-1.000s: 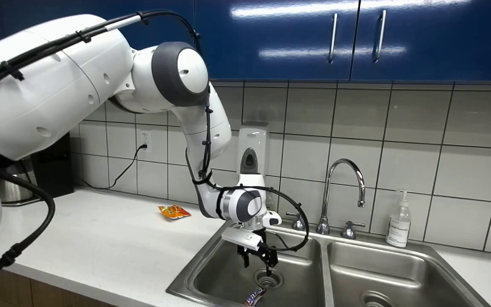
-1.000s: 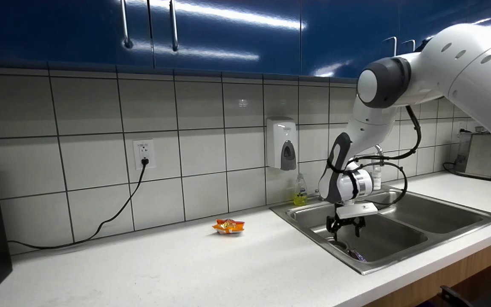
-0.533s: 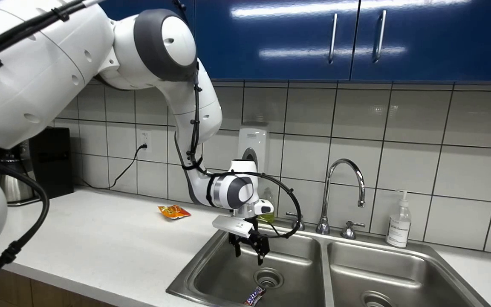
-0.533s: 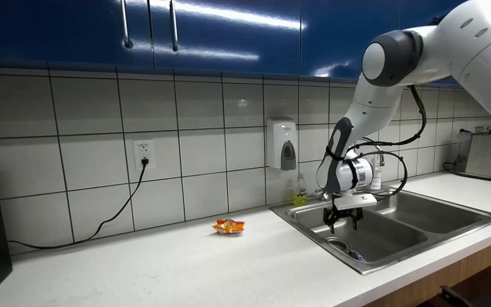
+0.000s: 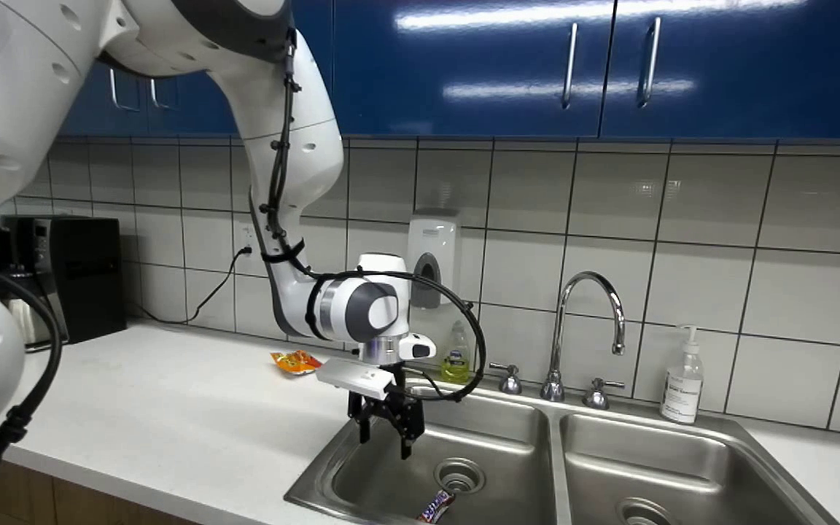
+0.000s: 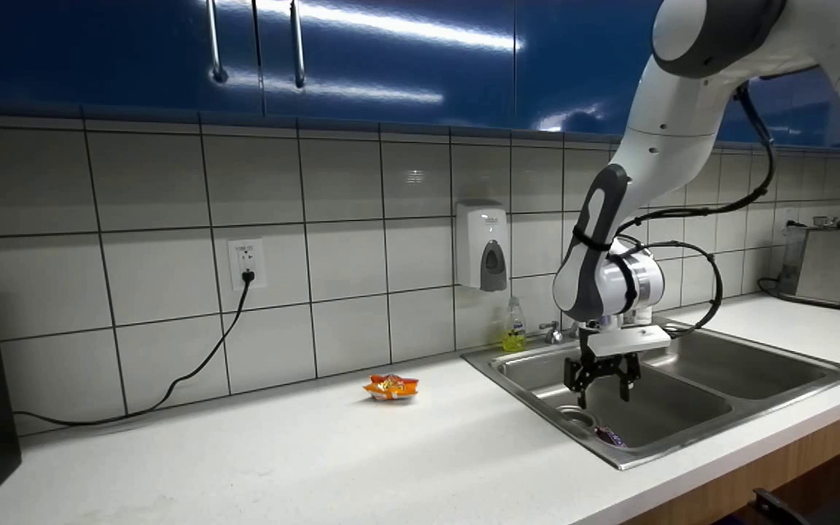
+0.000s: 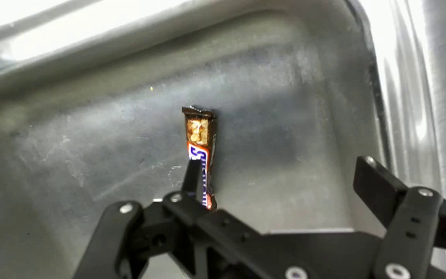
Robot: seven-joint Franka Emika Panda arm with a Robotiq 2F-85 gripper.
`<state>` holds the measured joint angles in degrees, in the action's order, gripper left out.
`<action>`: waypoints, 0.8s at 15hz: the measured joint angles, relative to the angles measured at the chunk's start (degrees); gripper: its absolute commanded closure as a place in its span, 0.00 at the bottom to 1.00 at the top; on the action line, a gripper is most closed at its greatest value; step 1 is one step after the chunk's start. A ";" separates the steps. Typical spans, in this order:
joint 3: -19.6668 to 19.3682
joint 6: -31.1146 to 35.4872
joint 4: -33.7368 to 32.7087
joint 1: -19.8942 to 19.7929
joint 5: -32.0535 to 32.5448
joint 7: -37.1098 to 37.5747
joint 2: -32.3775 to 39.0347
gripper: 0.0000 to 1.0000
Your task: Put the snack bar in the sink
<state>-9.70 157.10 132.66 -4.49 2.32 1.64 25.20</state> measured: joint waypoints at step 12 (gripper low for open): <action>1.53 -7.14 21.19 3.04 6.19 0.09 -26.34 0.00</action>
<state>-8.17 149.96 153.86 -1.45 8.51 1.74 -1.14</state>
